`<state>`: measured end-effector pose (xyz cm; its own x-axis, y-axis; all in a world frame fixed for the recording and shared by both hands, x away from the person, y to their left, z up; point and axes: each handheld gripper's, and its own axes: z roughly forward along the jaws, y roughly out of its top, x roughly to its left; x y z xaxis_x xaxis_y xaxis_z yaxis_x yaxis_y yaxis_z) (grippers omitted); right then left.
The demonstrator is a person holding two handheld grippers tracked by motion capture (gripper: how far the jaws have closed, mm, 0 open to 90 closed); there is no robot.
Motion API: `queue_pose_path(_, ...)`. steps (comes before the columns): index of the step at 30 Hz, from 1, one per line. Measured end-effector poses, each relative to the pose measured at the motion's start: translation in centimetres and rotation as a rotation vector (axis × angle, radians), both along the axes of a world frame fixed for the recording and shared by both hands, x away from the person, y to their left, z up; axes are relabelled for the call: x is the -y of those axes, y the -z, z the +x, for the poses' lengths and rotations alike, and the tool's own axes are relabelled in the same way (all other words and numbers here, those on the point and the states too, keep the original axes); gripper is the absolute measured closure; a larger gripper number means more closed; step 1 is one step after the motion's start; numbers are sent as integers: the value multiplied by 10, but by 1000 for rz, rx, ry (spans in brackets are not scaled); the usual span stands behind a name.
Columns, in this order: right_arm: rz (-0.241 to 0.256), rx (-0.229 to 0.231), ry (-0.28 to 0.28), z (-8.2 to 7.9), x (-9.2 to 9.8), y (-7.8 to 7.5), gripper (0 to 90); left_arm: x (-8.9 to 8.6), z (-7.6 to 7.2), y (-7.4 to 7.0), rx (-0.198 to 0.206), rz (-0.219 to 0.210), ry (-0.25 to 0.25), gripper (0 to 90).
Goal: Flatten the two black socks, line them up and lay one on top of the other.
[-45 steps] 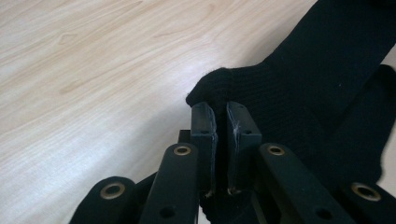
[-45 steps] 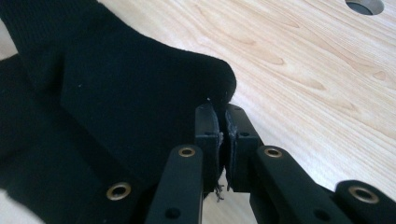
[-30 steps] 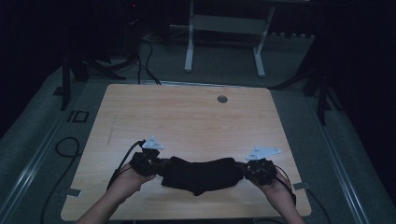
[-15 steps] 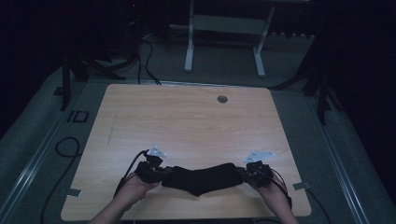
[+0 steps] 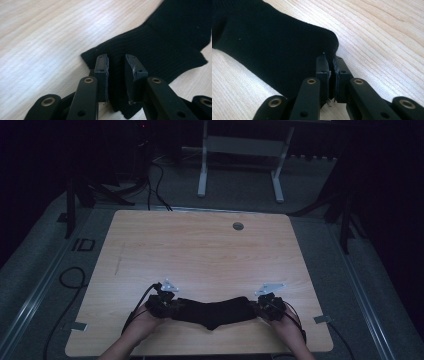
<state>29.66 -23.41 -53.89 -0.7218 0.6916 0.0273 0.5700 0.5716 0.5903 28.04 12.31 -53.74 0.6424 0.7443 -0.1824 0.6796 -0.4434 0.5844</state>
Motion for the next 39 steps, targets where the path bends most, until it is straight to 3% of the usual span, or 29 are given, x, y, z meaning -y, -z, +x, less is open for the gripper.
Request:
queue_pose_path(6, 0, -5, 0, 0, 1, 2, 845, -11, 1, -6, 58, 53, -50, 711)
queue_pose_path(8, 2, -9, 1, 0, 1, 2, 841, -16, 3, -7, 56, 58, -63, 712)
queue_pose_path(12, 1, -13, -3, 0, 1, 2, 803, -19, 5, -10, 60, 31, -84, 715)
queue_pose_path(16, 15, 8, -5, 0, 1, -6, 651, -11, 0, -19, 73, -13, -53, 786)
queue_pose_path(18, 44, 31, 15, 0, 2, -16, 621, -3, -2, -22, 77, -31, -23, 818)
queue_pose_path(19, 54, 40, 14, 0, 3, -20, 625, 0, -3, -22, 83, -30, -11, 819)
queue_pose_path(22, 73, 80, -1, -5, -1, -31, 825, 10, -1, -17, 73, -39, 0, 862)
queue_pose_path(24, 65, 69, -20, -7, -7, -29, 884, 14, 2, -10, 57, -30, 1, 875)
queue_pose_path(29, 13, 16, -33, -5, -11, -8, 891, 13, 8, 8, 22, 6, -11, 876)
queue_pose_path(32, -5, 0, -19, -2, -6, 3, 890, 11, 8, 10, 21, 10, -14, 877)
queue_pose_path(37, 0, -11, 5, 2, -1, 5, 893, 11, 8, 10, 37, 30, -6, 887)
queue_pose_path(39, -3, -17, 6, 3, 1, 4, 885, 9, 9, 11, 29, 15, -7, 889)
